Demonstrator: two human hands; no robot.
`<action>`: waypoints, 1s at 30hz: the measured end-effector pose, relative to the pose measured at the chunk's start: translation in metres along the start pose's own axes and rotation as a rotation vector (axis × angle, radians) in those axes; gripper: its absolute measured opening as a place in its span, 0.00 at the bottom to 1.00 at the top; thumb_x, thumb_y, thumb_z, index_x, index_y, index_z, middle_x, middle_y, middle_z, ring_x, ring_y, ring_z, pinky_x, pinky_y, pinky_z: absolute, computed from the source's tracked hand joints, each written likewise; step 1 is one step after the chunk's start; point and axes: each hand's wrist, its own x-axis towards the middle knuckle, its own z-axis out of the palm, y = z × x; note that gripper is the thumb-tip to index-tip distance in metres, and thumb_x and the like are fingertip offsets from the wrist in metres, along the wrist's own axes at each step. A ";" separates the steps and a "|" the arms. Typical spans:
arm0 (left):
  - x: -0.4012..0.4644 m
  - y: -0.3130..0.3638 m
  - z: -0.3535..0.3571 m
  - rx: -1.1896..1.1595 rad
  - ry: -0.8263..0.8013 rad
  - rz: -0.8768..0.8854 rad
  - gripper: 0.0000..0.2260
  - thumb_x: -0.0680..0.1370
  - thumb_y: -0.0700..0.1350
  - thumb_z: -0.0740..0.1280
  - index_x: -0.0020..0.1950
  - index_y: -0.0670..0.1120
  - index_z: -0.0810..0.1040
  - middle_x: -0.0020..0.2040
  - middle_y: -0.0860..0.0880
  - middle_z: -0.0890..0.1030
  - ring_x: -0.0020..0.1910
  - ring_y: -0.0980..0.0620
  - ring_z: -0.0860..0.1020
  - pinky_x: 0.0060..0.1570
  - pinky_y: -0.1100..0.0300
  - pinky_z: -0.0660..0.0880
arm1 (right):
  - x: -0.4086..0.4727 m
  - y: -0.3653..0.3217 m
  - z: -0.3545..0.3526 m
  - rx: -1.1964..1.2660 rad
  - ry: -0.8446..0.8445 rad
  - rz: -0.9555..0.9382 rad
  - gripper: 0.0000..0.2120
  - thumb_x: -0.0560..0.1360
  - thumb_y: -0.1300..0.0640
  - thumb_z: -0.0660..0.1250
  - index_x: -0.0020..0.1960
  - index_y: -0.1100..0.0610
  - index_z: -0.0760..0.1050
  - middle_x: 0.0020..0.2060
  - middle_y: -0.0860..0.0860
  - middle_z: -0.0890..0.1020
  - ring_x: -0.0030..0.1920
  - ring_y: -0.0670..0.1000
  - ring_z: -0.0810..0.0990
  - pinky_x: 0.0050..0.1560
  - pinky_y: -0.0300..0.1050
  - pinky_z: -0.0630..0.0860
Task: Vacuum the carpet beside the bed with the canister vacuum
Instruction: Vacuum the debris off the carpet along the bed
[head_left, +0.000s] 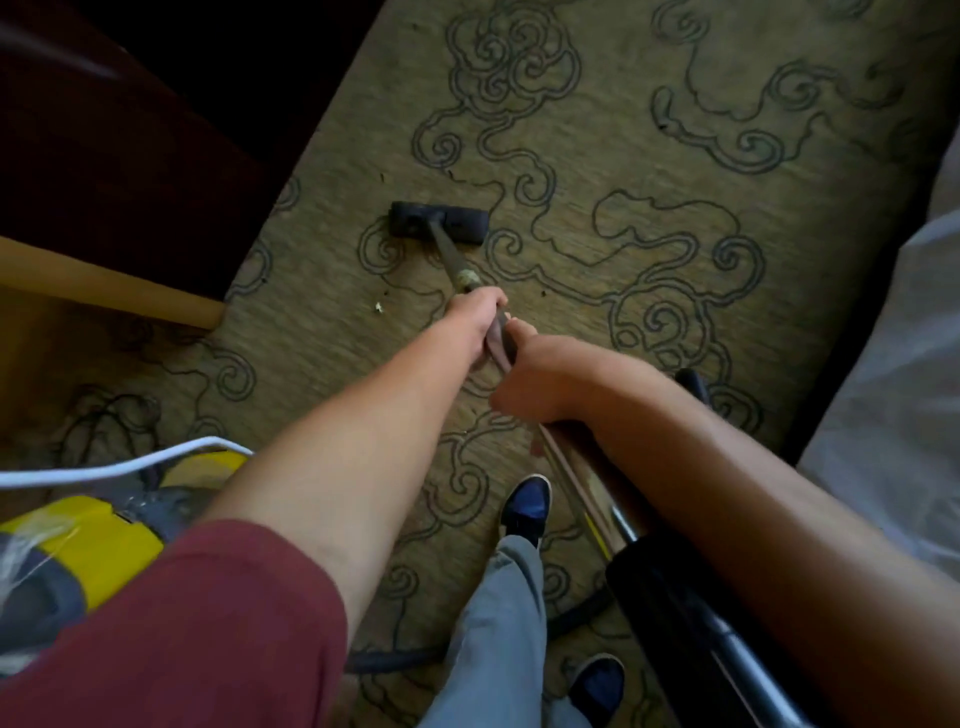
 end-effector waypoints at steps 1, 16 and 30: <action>0.008 0.014 -0.001 0.028 -0.018 0.001 0.05 0.77 0.41 0.64 0.44 0.39 0.73 0.40 0.41 0.74 0.31 0.46 0.71 0.31 0.62 0.68 | 0.007 -0.006 -0.012 -0.027 0.009 -0.028 0.34 0.77 0.54 0.64 0.78 0.54 0.52 0.68 0.55 0.72 0.65 0.57 0.73 0.59 0.46 0.70; 0.040 0.064 -0.005 -0.091 -0.033 -0.056 0.05 0.79 0.42 0.63 0.44 0.44 0.70 0.39 0.45 0.71 0.30 0.51 0.68 0.31 0.63 0.65 | 0.052 -0.027 -0.041 -0.123 0.042 0.011 0.41 0.74 0.55 0.62 0.80 0.55 0.42 0.66 0.56 0.74 0.63 0.59 0.75 0.61 0.49 0.73; -0.078 -0.099 0.048 -0.212 -0.052 -0.137 0.27 0.73 0.42 0.67 0.72 0.36 0.71 0.61 0.37 0.81 0.48 0.45 0.75 0.56 0.48 0.76 | -0.084 0.059 0.063 -0.183 -0.033 0.104 0.44 0.73 0.56 0.61 0.79 0.51 0.36 0.66 0.59 0.75 0.60 0.58 0.77 0.58 0.50 0.74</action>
